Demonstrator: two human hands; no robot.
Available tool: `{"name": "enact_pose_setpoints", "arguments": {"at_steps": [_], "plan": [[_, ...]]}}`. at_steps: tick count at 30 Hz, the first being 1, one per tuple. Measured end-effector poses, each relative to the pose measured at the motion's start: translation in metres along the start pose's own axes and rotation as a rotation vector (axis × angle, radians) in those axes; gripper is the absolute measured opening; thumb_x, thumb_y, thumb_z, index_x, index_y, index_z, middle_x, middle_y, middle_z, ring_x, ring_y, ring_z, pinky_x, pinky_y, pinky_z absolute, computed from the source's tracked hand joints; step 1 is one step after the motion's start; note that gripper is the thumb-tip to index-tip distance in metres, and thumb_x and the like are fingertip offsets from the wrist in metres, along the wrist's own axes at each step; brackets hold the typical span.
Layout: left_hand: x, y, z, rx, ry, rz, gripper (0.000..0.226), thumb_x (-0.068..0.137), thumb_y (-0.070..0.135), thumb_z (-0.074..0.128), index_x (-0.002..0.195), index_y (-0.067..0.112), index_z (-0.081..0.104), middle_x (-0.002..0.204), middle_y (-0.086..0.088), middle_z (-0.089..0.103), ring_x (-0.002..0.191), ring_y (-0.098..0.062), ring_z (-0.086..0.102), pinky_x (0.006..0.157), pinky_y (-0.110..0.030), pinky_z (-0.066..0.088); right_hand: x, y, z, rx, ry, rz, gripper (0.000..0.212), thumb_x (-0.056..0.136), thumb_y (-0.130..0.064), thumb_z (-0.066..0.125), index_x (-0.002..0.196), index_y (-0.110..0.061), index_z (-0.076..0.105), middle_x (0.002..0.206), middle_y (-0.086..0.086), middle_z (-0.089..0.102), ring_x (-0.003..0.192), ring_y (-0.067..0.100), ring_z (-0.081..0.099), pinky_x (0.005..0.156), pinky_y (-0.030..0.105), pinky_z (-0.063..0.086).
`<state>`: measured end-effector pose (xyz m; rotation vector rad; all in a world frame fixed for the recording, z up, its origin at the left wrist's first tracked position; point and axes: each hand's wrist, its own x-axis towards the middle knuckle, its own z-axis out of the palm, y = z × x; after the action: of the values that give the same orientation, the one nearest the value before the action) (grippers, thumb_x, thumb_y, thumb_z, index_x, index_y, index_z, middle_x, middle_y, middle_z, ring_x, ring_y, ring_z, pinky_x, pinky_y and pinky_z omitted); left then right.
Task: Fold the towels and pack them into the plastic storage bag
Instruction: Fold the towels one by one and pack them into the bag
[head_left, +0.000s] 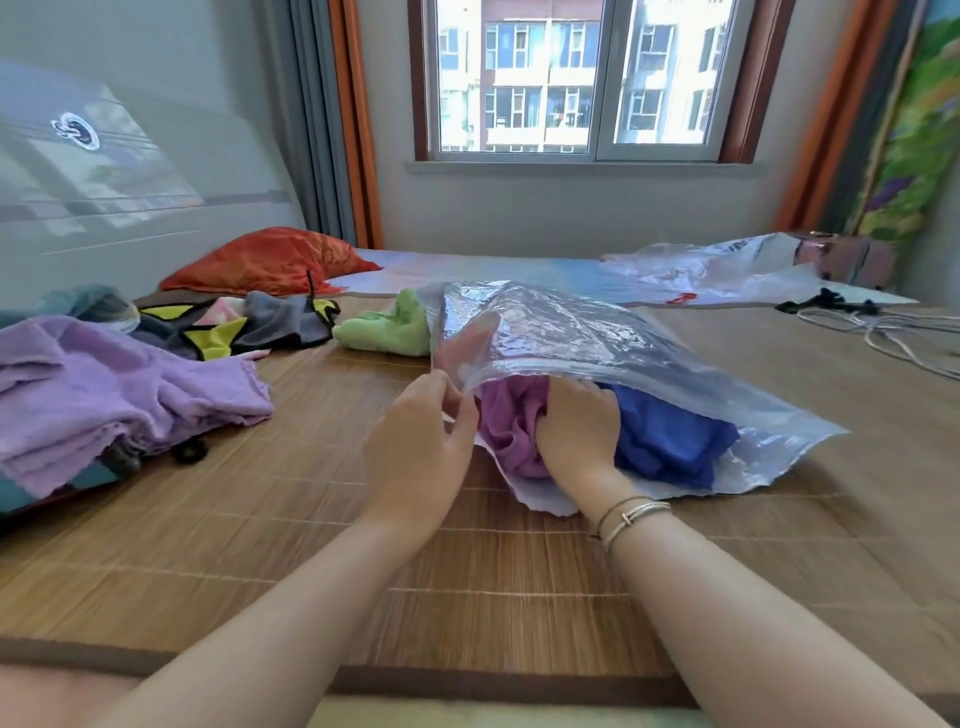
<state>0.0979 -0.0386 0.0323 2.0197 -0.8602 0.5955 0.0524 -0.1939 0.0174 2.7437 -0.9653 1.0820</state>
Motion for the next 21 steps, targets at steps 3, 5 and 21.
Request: {"name": "enact_pose_setpoints", "arguments": {"at_steps": [3,5,21], "plan": [[0.007,0.002,0.006,-0.054,-0.066,0.006,0.028,0.094,0.038,0.047,0.071,0.022,0.048,0.076,0.007,0.052,0.069,-0.012,0.052,0.056,-0.03,0.035,-0.008,0.006,0.007,0.085,-0.001,-0.077,0.033,0.075,-0.023,0.07,0.1,-0.005,0.058,0.09,0.012,0.069,0.094,0.028,0.065,0.1,0.047,0.038],[0.013,0.002,0.017,-0.115,-0.115,0.021,0.031,0.096,0.036,0.044,0.071,0.018,0.047,0.082,0.003,0.049,0.077,-0.022,0.052,0.066,-0.036,0.042,-0.028,0.013,0.007,0.146,-0.107,-0.201,0.044,0.085,-0.032,0.057,0.123,-0.011,0.049,0.122,0.006,0.062,0.13,0.022,0.047,0.113,0.054,0.015],[0.031,-0.01,0.009,-0.564,-0.232,0.046,0.043,0.101,0.028,0.042,0.078,-0.004,0.058,0.063,-0.01,0.054,0.06,-0.012,0.043,0.058,-0.022,0.033,0.052,-0.035,0.07,-0.204,-0.448,-0.249,0.052,0.097,-0.042,0.028,0.147,-0.031,0.022,0.155,0.001,0.024,0.142,0.031,0.018,0.101,0.067,0.028]]}}
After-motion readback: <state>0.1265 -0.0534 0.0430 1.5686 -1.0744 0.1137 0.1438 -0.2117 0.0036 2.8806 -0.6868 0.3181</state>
